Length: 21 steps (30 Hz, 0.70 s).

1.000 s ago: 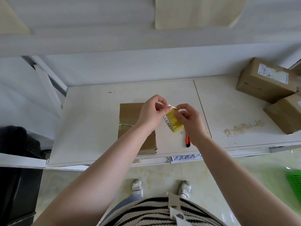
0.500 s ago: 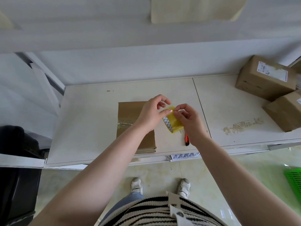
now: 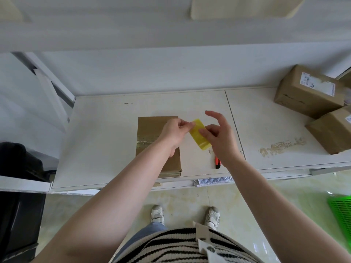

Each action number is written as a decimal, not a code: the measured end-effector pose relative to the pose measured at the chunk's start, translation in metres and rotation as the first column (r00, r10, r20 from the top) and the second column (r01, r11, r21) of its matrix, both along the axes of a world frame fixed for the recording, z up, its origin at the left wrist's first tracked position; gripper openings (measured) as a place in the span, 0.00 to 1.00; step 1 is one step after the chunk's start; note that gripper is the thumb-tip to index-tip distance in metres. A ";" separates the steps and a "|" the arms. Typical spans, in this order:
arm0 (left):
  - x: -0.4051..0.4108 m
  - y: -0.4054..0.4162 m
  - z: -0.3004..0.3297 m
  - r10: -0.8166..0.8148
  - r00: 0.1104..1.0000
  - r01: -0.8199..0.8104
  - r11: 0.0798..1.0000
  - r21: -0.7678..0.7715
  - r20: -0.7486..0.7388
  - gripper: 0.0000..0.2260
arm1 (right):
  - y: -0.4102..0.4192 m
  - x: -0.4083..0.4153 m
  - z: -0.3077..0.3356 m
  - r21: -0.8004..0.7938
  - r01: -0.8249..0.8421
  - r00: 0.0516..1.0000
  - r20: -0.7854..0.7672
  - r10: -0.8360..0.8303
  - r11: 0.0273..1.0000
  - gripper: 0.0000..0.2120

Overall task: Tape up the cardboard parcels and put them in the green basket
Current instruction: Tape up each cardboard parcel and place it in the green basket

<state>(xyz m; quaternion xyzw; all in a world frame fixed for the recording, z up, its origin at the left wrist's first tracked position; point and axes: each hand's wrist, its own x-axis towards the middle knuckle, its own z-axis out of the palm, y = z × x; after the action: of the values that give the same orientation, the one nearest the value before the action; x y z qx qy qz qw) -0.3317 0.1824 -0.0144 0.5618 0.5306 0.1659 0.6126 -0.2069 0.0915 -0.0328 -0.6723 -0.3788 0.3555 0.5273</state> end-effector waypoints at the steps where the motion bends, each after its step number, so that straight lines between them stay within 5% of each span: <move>1: 0.001 0.000 -0.002 0.042 0.996 -0.033 0.994 -0.107 0.077 0.09 | 0.001 0.000 0.001 -0.007 0.002 1.000 0.022 -0.002 1.000 0.22; 3: 0.002 -0.002 -0.003 0.127 0.972 -0.076 0.967 -0.242 0.200 0.11 | 0.004 -0.002 0.002 -0.014 0.008 1.000 0.027 -0.008 1.000 0.22; 9: 0.003 0.001 -0.005 0.214 0.948 -0.165 0.963 -0.213 0.235 0.12 | 0.005 -0.002 0.005 0.033 -0.026 0.999 0.037 0.025 0.999 0.14; 13: 0.002 0.007 -0.006 0.328 0.874 -0.182 0.905 -0.383 0.359 0.16 | 0.003 0.011 -0.001 -0.026 0.202 0.978 0.053 -0.200 0.979 0.11; 17: 0.005 0.005 -0.008 0.362 0.836 -0.135 0.864 -0.485 0.413 0.10 | -0.009 0.024 -0.007 -0.288 0.090 0.901 -0.385 -0.202 0.953 0.11; 19: 0.011 -0.001 -0.013 0.296 0.898 -0.167 0.914 -0.371 0.326 0.11 | -0.015 0.027 -0.012 -0.295 0.108 0.853 -0.463 -0.241 0.949 0.09; 21: 0.017 -0.007 -0.016 0.117 0.990 -0.114 0.992 -0.045 0.079 0.09 | -0.019 0.033 -0.019 -0.302 0.186 0.833 -0.456 -0.313 0.935 0.06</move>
<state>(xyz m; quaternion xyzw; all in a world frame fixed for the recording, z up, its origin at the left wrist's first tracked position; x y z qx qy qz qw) -0.3144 0.1752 -0.0307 0.5105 0.5399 0.2133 0.6343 -0.1742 0.0730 -0.0515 -0.6617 -0.0918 0.4880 0.5618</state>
